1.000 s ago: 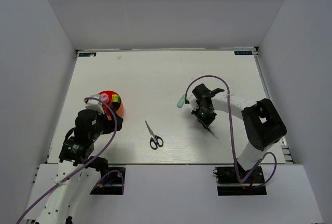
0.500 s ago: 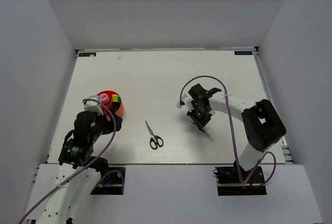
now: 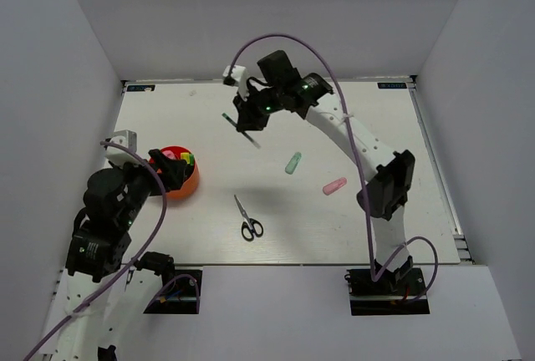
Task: Sort the stationery into containers
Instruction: Pick up the pen from the center of the board, then place the pen in the storage box.
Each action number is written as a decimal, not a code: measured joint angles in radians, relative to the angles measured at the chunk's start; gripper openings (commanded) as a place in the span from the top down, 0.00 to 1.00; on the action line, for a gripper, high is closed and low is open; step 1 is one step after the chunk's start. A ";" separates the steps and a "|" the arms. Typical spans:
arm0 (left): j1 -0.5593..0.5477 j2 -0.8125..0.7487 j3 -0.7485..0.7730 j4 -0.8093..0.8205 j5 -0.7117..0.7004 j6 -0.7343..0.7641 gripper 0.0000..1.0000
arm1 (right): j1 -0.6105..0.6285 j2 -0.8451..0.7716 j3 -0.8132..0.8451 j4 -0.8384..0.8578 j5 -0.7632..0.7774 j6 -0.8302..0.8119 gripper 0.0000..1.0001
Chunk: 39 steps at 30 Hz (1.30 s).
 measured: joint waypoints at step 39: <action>0.000 -0.050 0.066 -0.039 0.072 0.015 0.15 | 0.258 0.422 0.004 1.101 -0.341 0.518 1.00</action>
